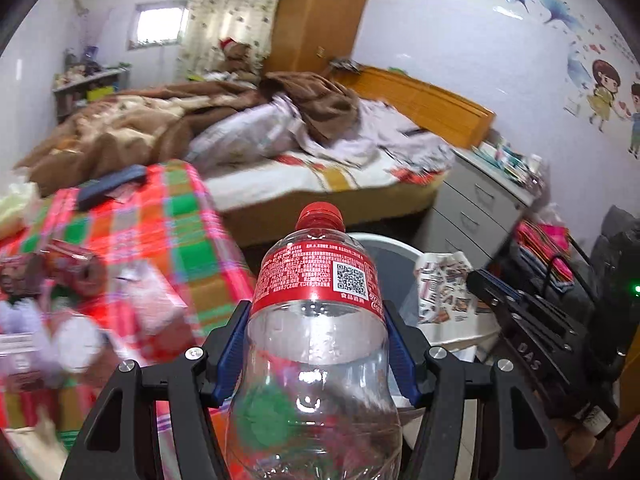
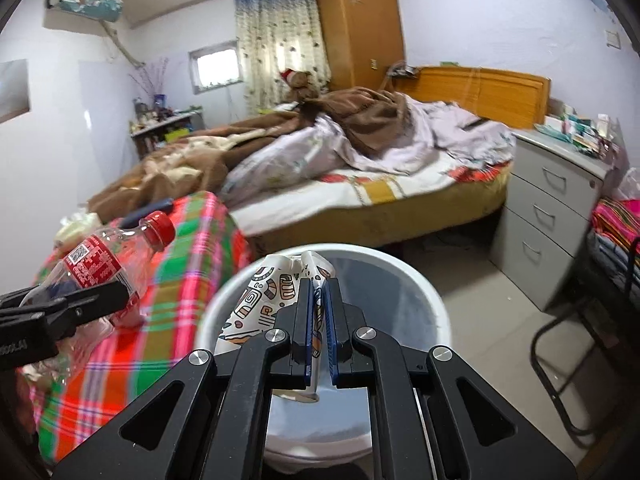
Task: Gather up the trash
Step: 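Carry both items over the white bin and release them inside, then move both open tools back over the plaid bed toward the cartons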
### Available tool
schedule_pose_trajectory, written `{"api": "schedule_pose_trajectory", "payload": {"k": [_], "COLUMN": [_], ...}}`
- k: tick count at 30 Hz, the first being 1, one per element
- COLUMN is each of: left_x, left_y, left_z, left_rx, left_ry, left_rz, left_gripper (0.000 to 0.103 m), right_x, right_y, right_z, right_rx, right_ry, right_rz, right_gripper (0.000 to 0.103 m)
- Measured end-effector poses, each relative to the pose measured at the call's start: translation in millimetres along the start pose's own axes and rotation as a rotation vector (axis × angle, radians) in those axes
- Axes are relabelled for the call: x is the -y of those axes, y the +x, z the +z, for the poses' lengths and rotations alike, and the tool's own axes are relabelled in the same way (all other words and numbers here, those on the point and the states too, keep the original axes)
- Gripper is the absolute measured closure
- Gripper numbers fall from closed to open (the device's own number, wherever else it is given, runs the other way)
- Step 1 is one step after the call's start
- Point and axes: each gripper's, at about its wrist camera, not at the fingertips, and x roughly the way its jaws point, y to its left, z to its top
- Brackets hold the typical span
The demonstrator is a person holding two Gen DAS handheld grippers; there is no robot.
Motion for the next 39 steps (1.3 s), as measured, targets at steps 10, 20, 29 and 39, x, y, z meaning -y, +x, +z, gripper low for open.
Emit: {"api": "schedule_pose_trajectory", "payload": {"k": [10, 20, 29, 39], "left_x": [31.3, 32.9, 21.5, 0.0], "left_y": [56.4, 51.5, 21.9, -17.8], "left_z": [-5.6, -3.7, -3.5, -13.3], "left_rx": [-0.089, -0.052, -0.001, 0.054], "left_ry": [0.061, 0.055, 0.033, -0.003], "left_rz": [-0.019, -0.019, 0.011, 0.062], "left_gripper": [0.041, 0.027, 0.027, 0.027], "right_x": [24.5, 35.8, 30.7, 7.1], "right_y": [15.2, 22.0, 9.1, -1.6], "right_z": [-7.2, -11.2, -10.5, -6.8], "right_rx": [-0.074, -0.109, -0.074, -0.03], "right_ry": [-0.027, -0.009, 0.012, 0.005], "right_rz": [-0.06, -0.063, -0.034, 0.022], "right_gripper": [0.097, 0.082, 0.071, 0.071]}}
